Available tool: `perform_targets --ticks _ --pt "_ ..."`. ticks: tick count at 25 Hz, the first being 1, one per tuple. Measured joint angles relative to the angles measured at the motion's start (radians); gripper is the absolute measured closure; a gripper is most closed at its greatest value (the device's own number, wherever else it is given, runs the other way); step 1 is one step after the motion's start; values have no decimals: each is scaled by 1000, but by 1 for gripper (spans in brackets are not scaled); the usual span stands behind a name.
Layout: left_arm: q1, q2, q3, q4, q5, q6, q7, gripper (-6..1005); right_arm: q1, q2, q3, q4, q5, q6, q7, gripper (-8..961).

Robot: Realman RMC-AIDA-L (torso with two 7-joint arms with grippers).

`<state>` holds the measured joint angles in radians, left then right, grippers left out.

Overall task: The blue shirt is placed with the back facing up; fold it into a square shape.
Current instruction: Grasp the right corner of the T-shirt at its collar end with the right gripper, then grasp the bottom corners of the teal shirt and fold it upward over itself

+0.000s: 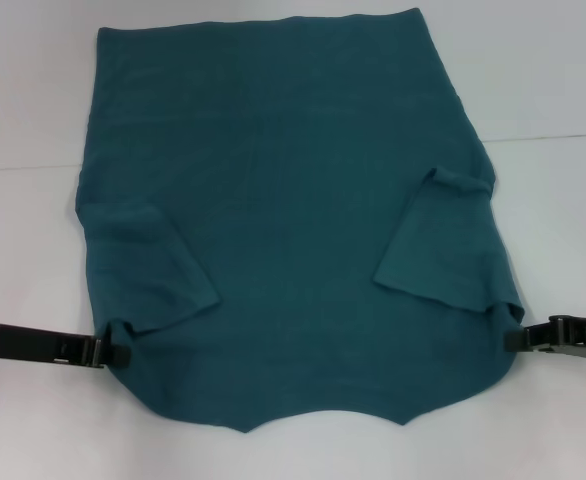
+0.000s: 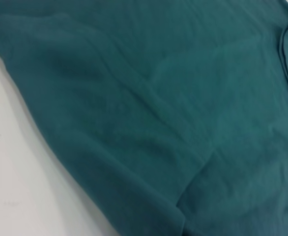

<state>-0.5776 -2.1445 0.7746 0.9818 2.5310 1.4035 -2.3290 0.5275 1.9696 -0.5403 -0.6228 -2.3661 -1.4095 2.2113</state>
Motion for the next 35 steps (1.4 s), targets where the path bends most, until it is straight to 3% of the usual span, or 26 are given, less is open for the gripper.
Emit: perform_targets --ticks 2,7,12,20,29,35 --pt "0 0 0 1 0 0 0 955 -3 0 3 0 0 -2 -3 670" --pt "1 0 -8 3 0 0 0 955 -18 0 27 0 1 1 -19 896" --pt "5 2 -59 6 -4 10 5 955 -41 6 107 0 3 1 -81 913" --pt "49 29 -186 5 -77 104 64 956 -109 20 165 3 85 -13 -217 913" --pt "135 22 -311 0 -144 241 197 956 -182 42 170 4 117 -106 -364 913" --pt "191 12 -382 -1 -176 363 268 956 -244 56 225 5 118 -195 -503 913"
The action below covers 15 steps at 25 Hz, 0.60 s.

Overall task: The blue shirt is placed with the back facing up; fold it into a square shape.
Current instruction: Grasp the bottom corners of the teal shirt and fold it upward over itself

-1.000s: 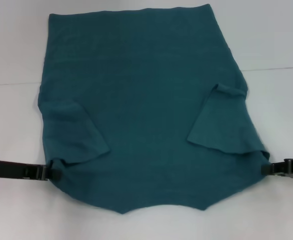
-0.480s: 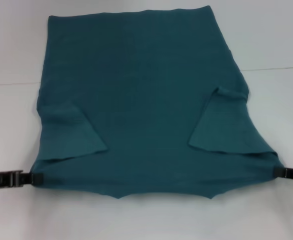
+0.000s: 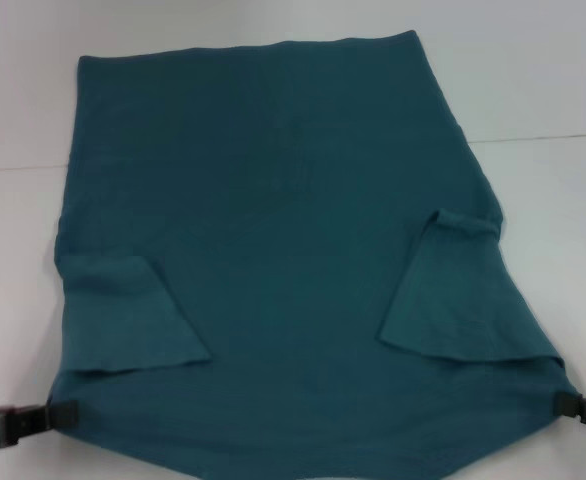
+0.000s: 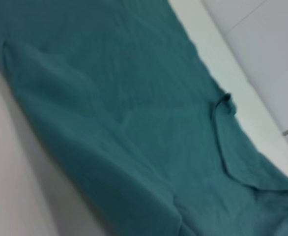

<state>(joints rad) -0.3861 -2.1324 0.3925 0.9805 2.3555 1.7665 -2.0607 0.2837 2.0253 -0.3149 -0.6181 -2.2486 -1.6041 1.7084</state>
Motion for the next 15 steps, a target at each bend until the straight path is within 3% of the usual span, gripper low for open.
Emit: perform_targets --ticks 15 --pt "92 -16 -68 -5 -4 155 66 956 -94 -15 56 -14 -8 -139 -75 912"
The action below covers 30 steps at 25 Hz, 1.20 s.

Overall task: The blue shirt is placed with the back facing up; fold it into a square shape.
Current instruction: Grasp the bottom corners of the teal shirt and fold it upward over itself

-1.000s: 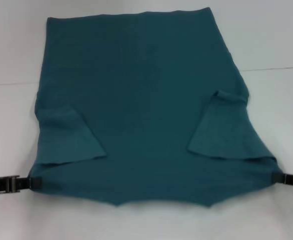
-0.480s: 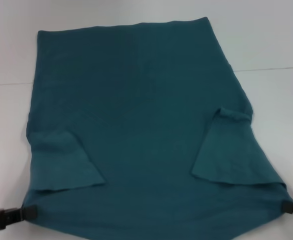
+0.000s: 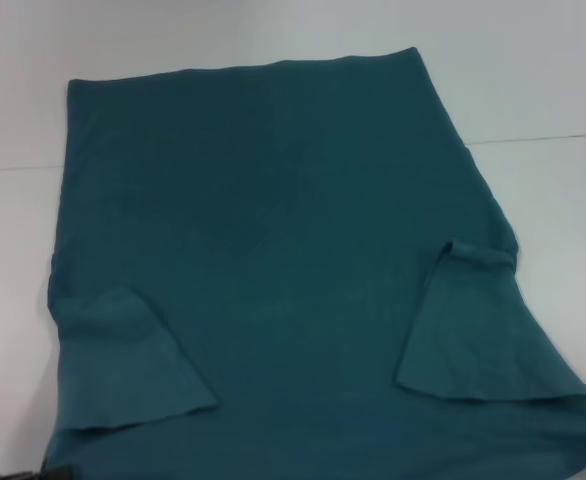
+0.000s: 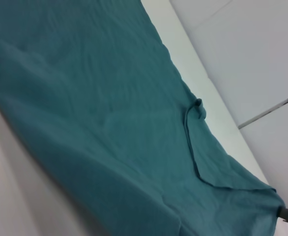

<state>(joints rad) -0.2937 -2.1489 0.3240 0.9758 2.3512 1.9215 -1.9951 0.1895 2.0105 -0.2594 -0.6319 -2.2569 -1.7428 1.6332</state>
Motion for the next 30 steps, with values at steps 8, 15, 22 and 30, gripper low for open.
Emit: perform_targets --ticks 8,15,22,30 --pt "24 -6 -42 -9 -4 47 21 956 -8 -15 7 -2 5 -20 -3 912" --pt "-78 35 -63 -98 -69 -6 23 956 94 -19 76 -2 10 -4 4 912" --pt "-231 102 -68 -219 -116 -195 19 956 240 -11 106 8 16 133 26 912" --pt "-342 144 -62 -301 -203 -467 41 956 397 8 90 53 59 419 25 912"
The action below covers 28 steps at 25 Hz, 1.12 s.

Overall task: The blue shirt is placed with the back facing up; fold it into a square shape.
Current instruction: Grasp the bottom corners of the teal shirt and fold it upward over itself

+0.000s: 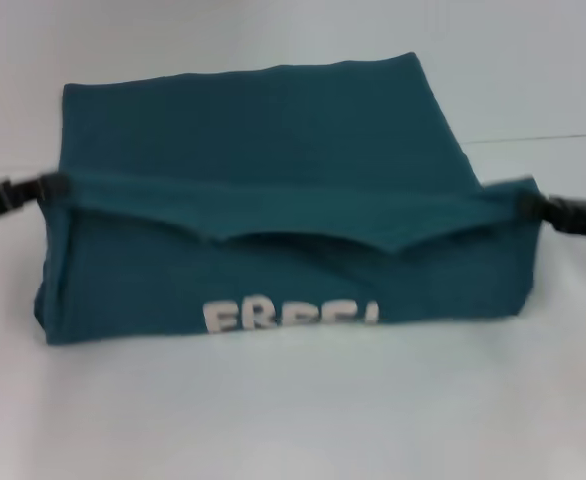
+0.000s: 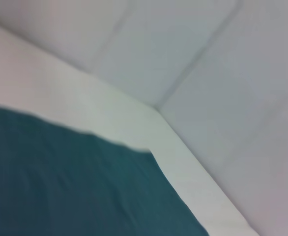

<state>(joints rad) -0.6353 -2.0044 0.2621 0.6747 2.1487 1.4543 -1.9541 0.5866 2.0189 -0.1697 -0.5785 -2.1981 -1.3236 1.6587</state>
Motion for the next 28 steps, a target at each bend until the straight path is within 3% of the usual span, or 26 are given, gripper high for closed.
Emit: perform_targets --ticks 8,16,22,28 --pt "-74 6 2 -97 -78 -244 80 955 140 17 -33 62 4 255 -4 913" --pt "-142 -2 3 -194 -143 -443 199 955 248 52 -183 101 92 532 -43 912" --pt "-172 -17 3 -227 -203 -550 293 955 282 65 -299 132 194 685 -82 911" --pt "-178 -31 3 -237 -286 -596 371 955 285 66 -329 149 249 739 -105 914"
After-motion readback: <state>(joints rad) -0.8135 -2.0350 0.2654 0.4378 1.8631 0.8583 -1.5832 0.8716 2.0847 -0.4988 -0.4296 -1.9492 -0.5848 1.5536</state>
